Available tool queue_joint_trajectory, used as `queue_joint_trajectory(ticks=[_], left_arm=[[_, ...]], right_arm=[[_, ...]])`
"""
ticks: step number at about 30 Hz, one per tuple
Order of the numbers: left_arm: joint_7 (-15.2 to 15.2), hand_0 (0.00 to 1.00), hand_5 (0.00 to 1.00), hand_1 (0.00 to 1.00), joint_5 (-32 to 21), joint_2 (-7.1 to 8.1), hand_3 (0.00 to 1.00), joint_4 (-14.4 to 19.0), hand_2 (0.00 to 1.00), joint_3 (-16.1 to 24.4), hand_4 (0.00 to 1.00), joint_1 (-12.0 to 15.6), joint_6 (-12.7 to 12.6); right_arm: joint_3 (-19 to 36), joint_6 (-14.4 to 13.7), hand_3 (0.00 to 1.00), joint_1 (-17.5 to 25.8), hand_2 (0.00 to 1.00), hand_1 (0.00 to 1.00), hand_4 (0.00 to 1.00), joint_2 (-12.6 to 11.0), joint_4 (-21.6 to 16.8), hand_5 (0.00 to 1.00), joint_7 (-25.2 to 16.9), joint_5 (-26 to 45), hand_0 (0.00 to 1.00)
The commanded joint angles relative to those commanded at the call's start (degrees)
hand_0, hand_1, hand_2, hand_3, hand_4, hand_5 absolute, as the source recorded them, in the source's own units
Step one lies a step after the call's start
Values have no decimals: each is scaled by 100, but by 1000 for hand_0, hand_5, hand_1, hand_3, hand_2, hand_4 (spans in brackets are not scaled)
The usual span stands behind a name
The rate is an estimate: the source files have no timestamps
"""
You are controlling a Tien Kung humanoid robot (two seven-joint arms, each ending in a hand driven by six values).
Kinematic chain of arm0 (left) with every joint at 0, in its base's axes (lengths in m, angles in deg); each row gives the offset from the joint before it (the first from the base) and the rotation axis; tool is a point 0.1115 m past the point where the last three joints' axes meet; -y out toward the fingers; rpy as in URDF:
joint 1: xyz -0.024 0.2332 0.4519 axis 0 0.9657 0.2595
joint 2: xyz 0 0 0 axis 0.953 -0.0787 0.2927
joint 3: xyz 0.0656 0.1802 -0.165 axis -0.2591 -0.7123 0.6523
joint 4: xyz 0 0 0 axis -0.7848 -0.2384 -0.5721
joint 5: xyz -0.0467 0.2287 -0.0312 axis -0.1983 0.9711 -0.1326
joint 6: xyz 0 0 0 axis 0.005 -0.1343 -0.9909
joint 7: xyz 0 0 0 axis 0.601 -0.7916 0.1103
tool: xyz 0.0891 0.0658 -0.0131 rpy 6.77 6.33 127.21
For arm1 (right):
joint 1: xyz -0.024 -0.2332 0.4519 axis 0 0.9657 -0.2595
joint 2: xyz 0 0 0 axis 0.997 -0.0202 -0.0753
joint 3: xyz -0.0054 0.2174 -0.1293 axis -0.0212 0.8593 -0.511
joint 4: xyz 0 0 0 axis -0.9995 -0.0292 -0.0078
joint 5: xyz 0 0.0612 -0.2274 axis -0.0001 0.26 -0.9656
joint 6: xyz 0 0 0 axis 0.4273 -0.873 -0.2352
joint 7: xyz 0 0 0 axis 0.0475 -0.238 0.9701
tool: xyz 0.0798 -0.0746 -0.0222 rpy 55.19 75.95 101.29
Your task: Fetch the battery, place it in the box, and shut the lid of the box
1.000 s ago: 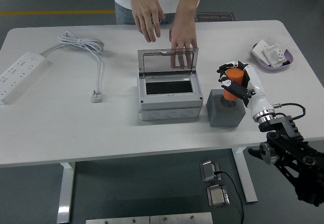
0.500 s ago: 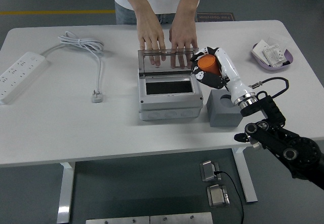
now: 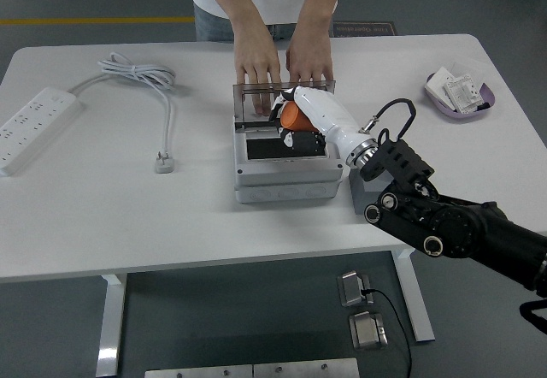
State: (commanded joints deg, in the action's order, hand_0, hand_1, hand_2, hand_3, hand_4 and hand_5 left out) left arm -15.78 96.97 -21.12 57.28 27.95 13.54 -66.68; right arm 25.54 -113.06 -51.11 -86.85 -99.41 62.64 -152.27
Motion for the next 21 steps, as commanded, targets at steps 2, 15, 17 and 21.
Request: queue_joint_trajectory(ticks=[2,15,17,21], left_arm=[[-9,664,202,730,22,-1,621,2,694,13,625,-1,3],[-53,664,200,730,195,-3,621,7,695,139,625,10,11],[-53,664,200,730,204,-2,621,6,695,143,625,7,12],[-50,664,201,730,220,-2,621,4,695,151,625,0,14]], right_arm=[[-190,23,263,-64,298,351,83,69,156,2,-6,40,174],[-903,118,269,-259,297,349,81,348,862,2,-67,298,175],[-930,119,269,-272,297,349,81,366,882,2,-70,321,175],[-971,120,270,-295,298,347,83,398,904,2,-76,353,175]])
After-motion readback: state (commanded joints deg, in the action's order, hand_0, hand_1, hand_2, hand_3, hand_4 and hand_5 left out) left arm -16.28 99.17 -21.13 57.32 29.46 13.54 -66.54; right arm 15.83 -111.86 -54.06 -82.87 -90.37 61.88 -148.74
